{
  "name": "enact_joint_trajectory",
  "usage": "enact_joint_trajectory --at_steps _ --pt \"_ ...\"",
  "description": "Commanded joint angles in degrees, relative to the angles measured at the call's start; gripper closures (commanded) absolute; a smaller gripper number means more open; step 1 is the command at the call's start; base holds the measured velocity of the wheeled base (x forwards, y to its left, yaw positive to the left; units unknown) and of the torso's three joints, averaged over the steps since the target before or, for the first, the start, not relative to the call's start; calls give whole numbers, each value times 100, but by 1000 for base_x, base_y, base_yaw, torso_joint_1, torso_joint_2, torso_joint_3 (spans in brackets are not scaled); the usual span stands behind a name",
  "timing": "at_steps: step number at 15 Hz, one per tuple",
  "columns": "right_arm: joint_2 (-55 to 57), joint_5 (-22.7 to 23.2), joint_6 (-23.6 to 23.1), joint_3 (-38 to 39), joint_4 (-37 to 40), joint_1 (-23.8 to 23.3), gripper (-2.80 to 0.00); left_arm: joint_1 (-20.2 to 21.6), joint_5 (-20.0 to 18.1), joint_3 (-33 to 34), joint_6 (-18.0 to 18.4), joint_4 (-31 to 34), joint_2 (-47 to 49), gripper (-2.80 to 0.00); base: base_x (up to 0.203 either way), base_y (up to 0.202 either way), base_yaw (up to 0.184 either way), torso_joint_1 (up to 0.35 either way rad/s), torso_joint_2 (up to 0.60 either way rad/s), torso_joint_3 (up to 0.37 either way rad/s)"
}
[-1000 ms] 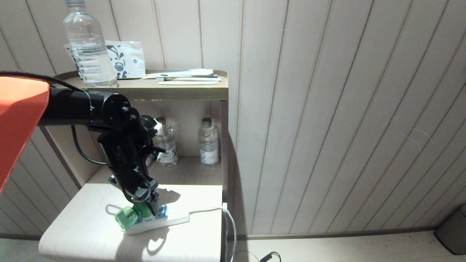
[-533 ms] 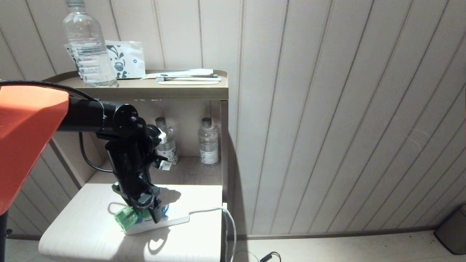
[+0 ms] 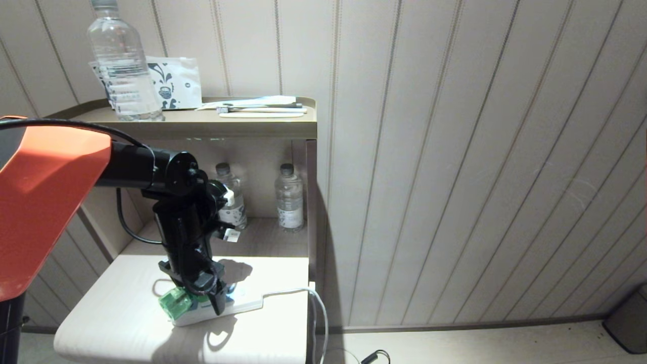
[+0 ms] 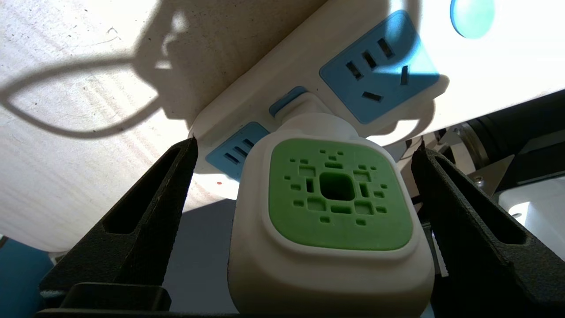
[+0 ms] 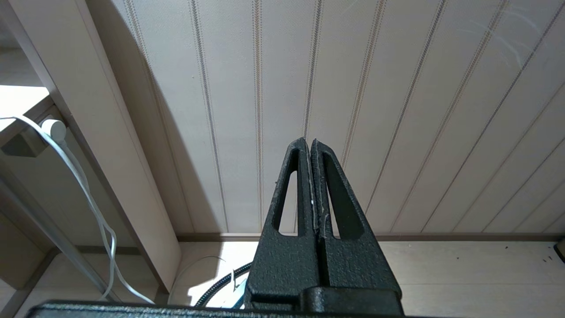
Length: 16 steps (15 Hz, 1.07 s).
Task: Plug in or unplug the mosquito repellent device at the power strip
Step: Insert the plug into the socket
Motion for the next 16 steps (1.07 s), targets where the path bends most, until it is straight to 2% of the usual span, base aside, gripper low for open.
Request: enact_joint_trajectory --at_steps 1,3,6,9,16 --pt "-1 0 0 0 1 2 0 -1 2 25 -5 10 54 -280 0 0 0 0 0 0" --pt "-1 0 0 0 1 -6 0 -1 2 138 -73 -226 63 -280 0 0 0 0 0 0" --pt "-1 0 0 0 1 -2 0 -1 2 276 -93 -218 55 -280 0 0 0 0 0 0" --pt "-1 0 0 0 1 2 0 -1 -111 104 -107 -157 -33 -280 0 0 0 0 0 0" --pt "-1 0 0 0 1 -5 0 8 -112 -100 -114 -192 -377 -280 0 0 0 0 0 0"
